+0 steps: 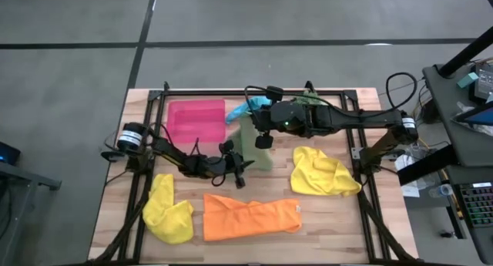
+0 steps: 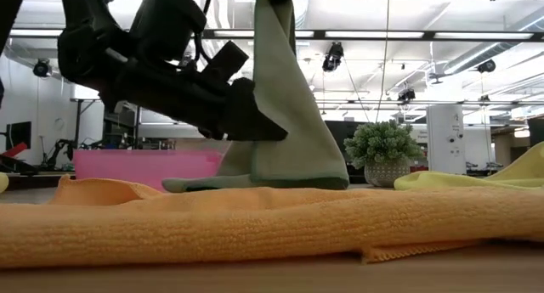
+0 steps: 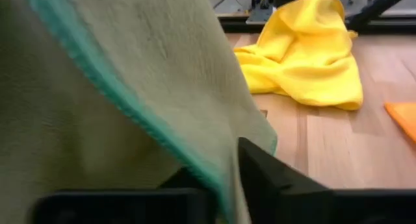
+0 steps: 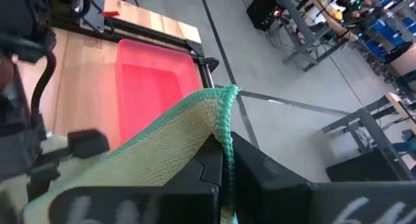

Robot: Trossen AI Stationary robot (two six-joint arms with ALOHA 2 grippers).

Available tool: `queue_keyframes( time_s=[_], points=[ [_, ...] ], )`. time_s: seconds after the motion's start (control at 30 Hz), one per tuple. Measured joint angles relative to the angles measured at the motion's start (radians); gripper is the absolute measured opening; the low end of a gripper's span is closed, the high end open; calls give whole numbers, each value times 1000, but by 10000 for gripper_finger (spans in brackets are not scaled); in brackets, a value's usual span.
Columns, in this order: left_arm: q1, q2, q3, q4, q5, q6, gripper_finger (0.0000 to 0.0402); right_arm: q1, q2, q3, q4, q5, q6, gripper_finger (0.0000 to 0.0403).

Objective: Fold microfiber towels
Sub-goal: Fold the green towel

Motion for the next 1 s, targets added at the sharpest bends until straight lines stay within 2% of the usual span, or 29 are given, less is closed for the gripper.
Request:
queue_keyframes(
  time_s=[0.27, 0.53, 0.73, 1.0],
  points=[
    [-1, -174, 0, -176, -6, 78, 1, 1, -24, 0, -77, -6, 49, 8],
    [-7, -496, 2, -509, 6, 110, 0, 14, -100, 0, -158, -20, 90, 8],
    [-22, -724, 3, -628, 11, 153, 0, 16, -166, 0, -198, -195, 158, 8],
    [-28, -925, 4, -642, 42, 235, 0, 21, -232, 0, -263, -354, 168, 8]
  ],
)
